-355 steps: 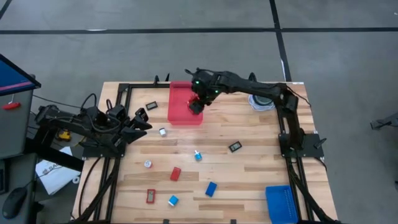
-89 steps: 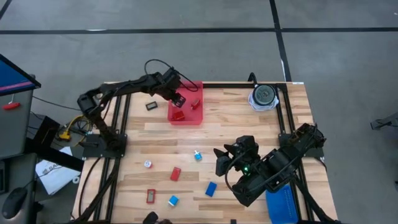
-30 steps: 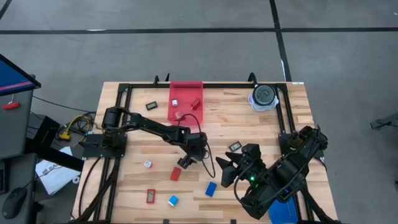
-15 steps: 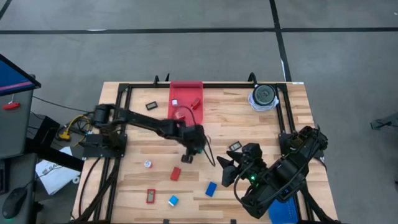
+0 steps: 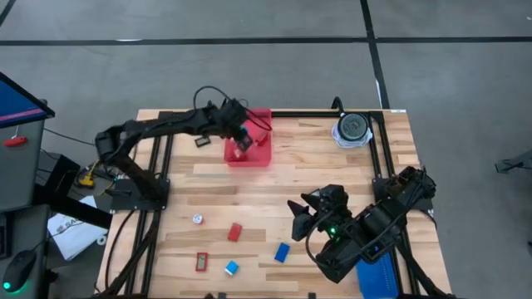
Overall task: Pick & Place Office items
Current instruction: Put the top blue and white charger adapter into the red bin, then put the pink and white charger adapter into the red bin
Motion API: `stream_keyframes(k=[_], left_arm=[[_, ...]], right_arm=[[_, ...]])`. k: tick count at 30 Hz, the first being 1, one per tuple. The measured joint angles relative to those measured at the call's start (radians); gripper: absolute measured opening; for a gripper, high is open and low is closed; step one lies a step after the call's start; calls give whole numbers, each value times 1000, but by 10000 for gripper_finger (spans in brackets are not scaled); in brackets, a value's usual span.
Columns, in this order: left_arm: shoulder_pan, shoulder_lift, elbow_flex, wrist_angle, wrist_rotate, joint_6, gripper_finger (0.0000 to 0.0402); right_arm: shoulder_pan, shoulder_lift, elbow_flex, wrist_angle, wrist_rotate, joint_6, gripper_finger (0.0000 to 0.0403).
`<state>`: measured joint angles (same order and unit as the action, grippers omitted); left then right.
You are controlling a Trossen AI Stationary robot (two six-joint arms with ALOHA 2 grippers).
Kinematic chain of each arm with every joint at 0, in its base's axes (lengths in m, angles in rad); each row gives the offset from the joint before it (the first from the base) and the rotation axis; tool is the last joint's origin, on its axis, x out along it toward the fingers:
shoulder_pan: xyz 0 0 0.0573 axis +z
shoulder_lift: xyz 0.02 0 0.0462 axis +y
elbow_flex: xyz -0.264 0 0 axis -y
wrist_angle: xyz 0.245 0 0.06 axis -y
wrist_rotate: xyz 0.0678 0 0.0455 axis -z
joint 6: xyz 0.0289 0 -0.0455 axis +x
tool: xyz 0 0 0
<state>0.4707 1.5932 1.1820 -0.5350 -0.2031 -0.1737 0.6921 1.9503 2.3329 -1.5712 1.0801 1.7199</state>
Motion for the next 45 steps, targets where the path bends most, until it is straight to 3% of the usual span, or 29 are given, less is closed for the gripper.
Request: stream_keyframes(k=[5,9,20,27,33,35,45], left_arm=[[115,121,0,-13,106,-63,126],[98,188,-2,21,15,-5,126],[116,222,0,113,13,12,126],[120,207,1,124,-53,63,205],[113,168,0,129,-32,90,211],[112,143,0,115,-7,91,205],[18,-88,0,113,324,129,176]], right_arm=[[-14,0,0,0,0,-3,228],[-23,0,0,0,1,10,228],[-28,0,0,0,-6,44,228],[-40,0,0,0,-9,41,228],[-40,0,0,0,-9,39,228],[-39,0,0,0,-9,41,228],[-40,0,0,0,-4,10,228]])
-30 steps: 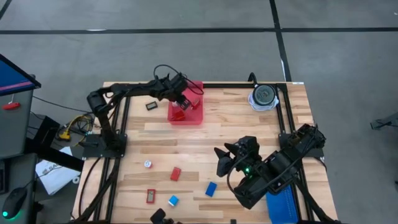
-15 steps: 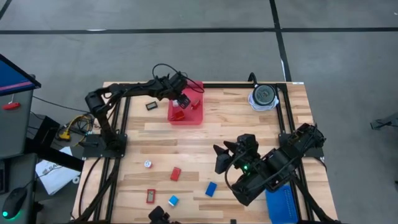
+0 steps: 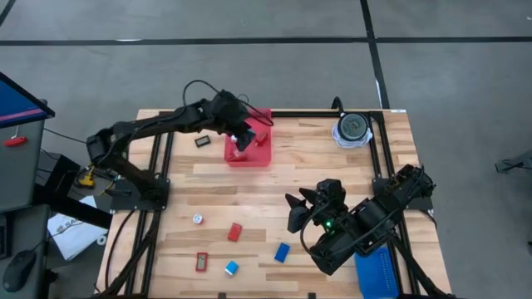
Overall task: Pick & Place Office items
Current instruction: Put the pink and white charger adapter into the red bin
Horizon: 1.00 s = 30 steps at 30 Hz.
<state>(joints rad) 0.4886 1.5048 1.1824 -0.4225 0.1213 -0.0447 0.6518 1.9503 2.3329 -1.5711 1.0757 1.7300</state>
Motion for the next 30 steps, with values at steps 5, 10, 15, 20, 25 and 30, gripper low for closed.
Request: stream_keyframes(k=[5,10,15,20,25,30], left_arm=[[-84,-111,-30,-1,17,72,175],[-138,-203,-146,-6,18,33,175],[-200,-307,-321,39,26,-104,175],[-305,-438,-469,98,3,-224,175],[-434,-535,-539,109,-69,-283,175],[-542,-565,-546,142,-138,-294,175]], right_arm=[[0,0,0,0,34,-31,228],[0,0,0,0,51,-68,228],[0,0,0,0,52,-119,228],[2,-8,0,0,52,-166,228],[9,-16,0,0,53,-230,228],[22,-16,0,0,52,-262,228]])
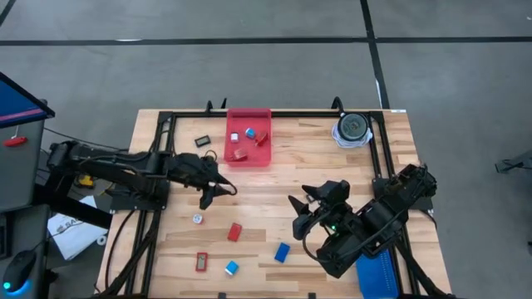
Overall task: Pick & Place Office items
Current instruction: Put the pink and white charger adapter into the red bin
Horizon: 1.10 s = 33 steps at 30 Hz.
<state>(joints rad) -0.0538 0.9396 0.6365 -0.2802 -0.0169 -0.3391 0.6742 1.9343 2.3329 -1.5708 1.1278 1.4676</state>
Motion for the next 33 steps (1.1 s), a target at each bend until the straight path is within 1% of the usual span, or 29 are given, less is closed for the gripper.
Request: stream_keyframes(k=[3,7,11,15,19,22,28,31,33], left_arm=[[-21,-1,0,-1,-34,-9,175],[-25,-1,0,-1,-39,-11,175],[-25,-1,0,-2,-36,-9,175],[-33,0,0,-6,-9,-7,175],[-58,0,0,-13,-5,-1,175],[-76,0,0,-14,-6,0,175],[-89,0,0,-10,-40,2,175],[-89,0,0,-31,-58,2,175],[-89,0,0,-86,-62,2,175]], right_arm=[[7,0,0,0,2,-2,228],[12,0,0,5,18,-11,228],[13,0,0,68,18,-102,228],[13,0,0,155,18,-210,228],[4,0,0,201,18,-264,228],[4,0,0,191,20,-264,228],[6,0,0,181,22,-273,228],[11,0,0,134,3,-272,228],[19,1,0,62,0,-240,228]])
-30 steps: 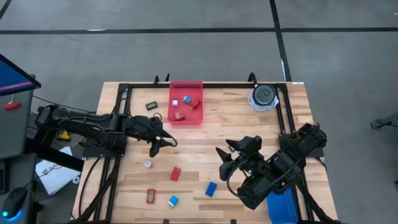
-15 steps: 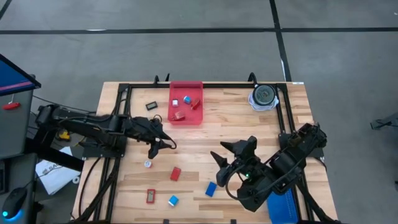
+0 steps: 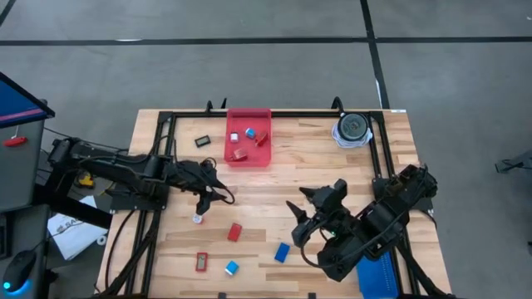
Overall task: Pick & Place Office items
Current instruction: Put the pink and white charger adapter into the red bin
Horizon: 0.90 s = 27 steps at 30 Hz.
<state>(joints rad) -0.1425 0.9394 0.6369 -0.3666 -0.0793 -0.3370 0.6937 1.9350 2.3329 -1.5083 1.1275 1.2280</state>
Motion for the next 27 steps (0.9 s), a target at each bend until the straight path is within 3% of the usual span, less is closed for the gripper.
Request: stream_keyframes(k=[2,7,12,17,21,27], left_arm=[[-1,0,-6,-66,1,-12,179],[-34,0,-78,-105,59,-154,212],[-153,0,-162,-98,71,-267,249],[-279,0,-169,-122,7,-321,264],[-361,0,-169,-147,-4,-322,265],[-430,34,-169,-236,-61,-187,268]], right_arm=[[15,0,-1,-69,0,82,228],[39,-5,-15,-62,20,109,228],[37,-2,-31,-63,34,145,228],[44,-3,-31,-60,28,161,228],[47,-3,-31,-62,25,179,228],[52,-3,-31,-62,23,187,228]])
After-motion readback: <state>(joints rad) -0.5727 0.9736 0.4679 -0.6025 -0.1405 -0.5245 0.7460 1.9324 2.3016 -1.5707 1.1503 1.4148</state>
